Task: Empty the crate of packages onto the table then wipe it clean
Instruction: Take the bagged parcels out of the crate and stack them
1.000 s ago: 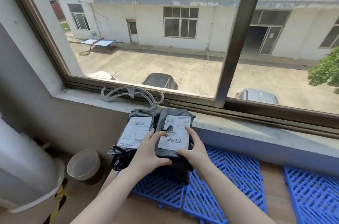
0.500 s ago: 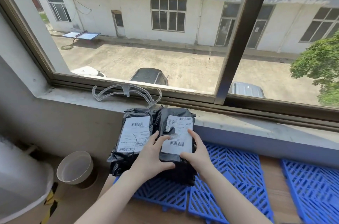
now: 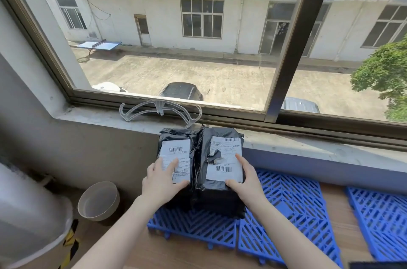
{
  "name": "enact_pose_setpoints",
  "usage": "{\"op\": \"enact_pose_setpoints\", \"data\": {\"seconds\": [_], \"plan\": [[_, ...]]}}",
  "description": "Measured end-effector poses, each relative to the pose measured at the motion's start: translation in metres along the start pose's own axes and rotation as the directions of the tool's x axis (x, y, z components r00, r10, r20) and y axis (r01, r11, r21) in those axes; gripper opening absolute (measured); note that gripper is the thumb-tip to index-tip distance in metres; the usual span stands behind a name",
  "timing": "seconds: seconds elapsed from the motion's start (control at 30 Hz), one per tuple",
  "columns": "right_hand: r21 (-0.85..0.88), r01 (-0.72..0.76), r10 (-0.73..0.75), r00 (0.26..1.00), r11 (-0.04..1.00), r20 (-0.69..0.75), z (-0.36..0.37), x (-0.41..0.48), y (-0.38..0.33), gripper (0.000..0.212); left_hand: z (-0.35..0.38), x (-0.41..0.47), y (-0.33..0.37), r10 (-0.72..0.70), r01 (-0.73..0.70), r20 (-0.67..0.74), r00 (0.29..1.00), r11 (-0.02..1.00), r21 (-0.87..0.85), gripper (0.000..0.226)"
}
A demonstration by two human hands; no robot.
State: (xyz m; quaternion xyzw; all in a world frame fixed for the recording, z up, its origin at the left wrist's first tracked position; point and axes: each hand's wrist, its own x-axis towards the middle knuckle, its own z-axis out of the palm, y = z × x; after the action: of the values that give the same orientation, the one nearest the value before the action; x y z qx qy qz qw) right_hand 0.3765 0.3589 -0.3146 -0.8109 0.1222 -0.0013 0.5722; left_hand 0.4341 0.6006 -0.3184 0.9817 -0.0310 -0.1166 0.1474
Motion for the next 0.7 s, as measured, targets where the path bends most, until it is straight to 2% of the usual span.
{"op": "enact_pose_setpoints", "data": {"seconds": [0.17, 0.4, 0.57, 0.7], "plan": [[-0.007, -0.006, 0.006, 0.999, 1.0, -0.052, 0.002, 0.001, -0.001, 0.077, 0.009, -0.006, -0.012, 0.136, -0.136, -0.01, 0.991, 0.991, 0.02, 0.077], [0.002, 0.03, -0.029, 0.992, 1.0, -0.126, 0.0, -0.008, 0.0, 0.072, 0.022, -0.002, -0.03, 0.29, -0.292, -0.059, 0.955, 0.956, -0.039, 0.074], [-0.109, 0.065, -0.071, 0.996, 0.992, -0.047, 0.009, -0.007, -0.001, 0.074, 0.025, 0.009, -0.025, 0.3, -0.299, -0.057, 0.952, 0.954, 0.032, 0.073], [-0.109, 0.047, -0.052, 0.998, 0.993, -0.047, 0.01, -0.003, -0.003, 0.075, 0.023, 0.009, -0.02, 0.276, -0.272, -0.035, 0.96, 0.957, 0.1, 0.074]]}}
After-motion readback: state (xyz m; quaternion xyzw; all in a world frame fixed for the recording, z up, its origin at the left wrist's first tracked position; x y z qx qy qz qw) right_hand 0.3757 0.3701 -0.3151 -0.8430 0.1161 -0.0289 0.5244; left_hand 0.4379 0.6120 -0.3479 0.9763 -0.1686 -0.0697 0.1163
